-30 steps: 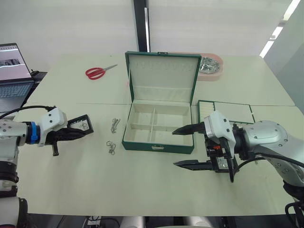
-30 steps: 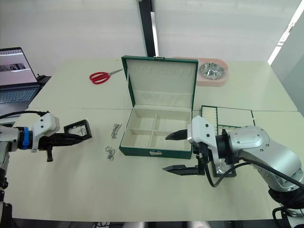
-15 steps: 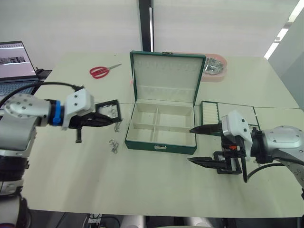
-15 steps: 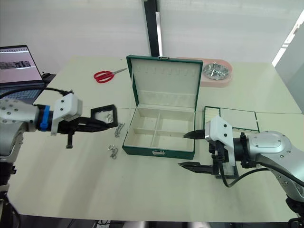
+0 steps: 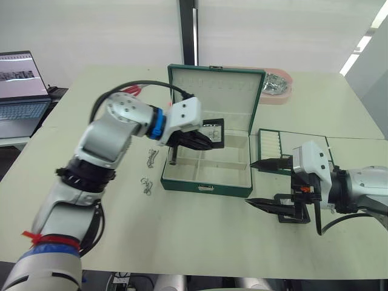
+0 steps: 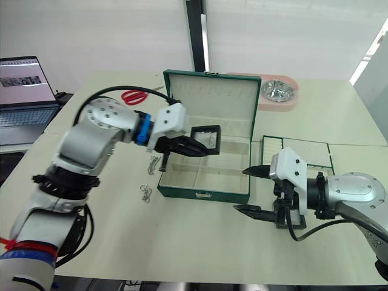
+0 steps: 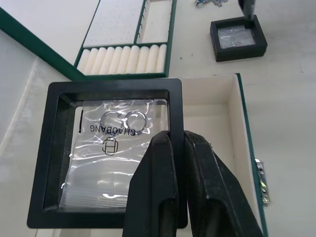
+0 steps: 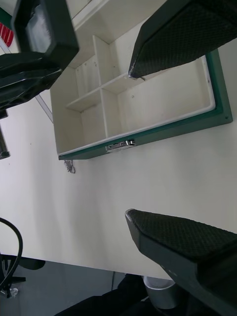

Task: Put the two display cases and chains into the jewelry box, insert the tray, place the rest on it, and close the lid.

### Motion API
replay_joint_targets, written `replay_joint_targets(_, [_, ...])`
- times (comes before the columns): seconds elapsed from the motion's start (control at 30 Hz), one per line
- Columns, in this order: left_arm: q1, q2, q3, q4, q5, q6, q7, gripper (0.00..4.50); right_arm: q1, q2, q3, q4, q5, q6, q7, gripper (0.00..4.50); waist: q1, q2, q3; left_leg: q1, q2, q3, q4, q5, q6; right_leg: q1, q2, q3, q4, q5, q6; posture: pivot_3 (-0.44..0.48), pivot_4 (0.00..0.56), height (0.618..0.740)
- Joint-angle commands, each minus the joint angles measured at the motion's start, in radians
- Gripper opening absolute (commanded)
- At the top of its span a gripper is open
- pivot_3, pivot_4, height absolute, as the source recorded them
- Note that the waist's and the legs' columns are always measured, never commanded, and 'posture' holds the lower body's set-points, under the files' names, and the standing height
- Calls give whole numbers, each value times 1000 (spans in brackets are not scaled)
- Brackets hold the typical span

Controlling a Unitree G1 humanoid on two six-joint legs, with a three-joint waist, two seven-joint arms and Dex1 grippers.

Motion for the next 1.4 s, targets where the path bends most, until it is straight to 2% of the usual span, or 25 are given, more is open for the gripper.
replay_joint_targets(0.03, [-42,-51,-31,101,68,-100,25,40,0,-7,-21,-33,-7,-6,-32,4500,0,0,0,0,0,0,0,0,0,0,0,0,0,0,0,0,150,740])
replay_joint_targets(0.23, [-83,-151,-60,287,148,-216,55,40,10,-21,-20,-20,-60,-7,-75,4500,4,-1,0,-1,0,-1,1,0,0,0,0,-1,0,0,0,0,150,740])
replay_joint_targets(0.43, [-91,-200,-62,370,190,-261,55,40,18,-39,-26,2,-140,-19,-108,4500,4,-1,0,-2,0,-1,1,1,-1,-1,0,-1,0,0,0,0,150,740])
replay_joint_targets(1.1, [-62,-256,-70,462,276,-303,76,40,35,-16,-37,-22,-141,-14,-125,4500,5,-1,0,-2,-1,-1,1,2,-3,0,0,-1,0,0,0,0,150,740])
replay_joint_targets(1.4, [-47,-263,-71,408,275,-260,63,40,30,-19,-32,-15,-142,-14,-123,4500,6,-1,0,-2,-1,-1,1,2,-3,0,0,-1,0,0,0,0,150,740])
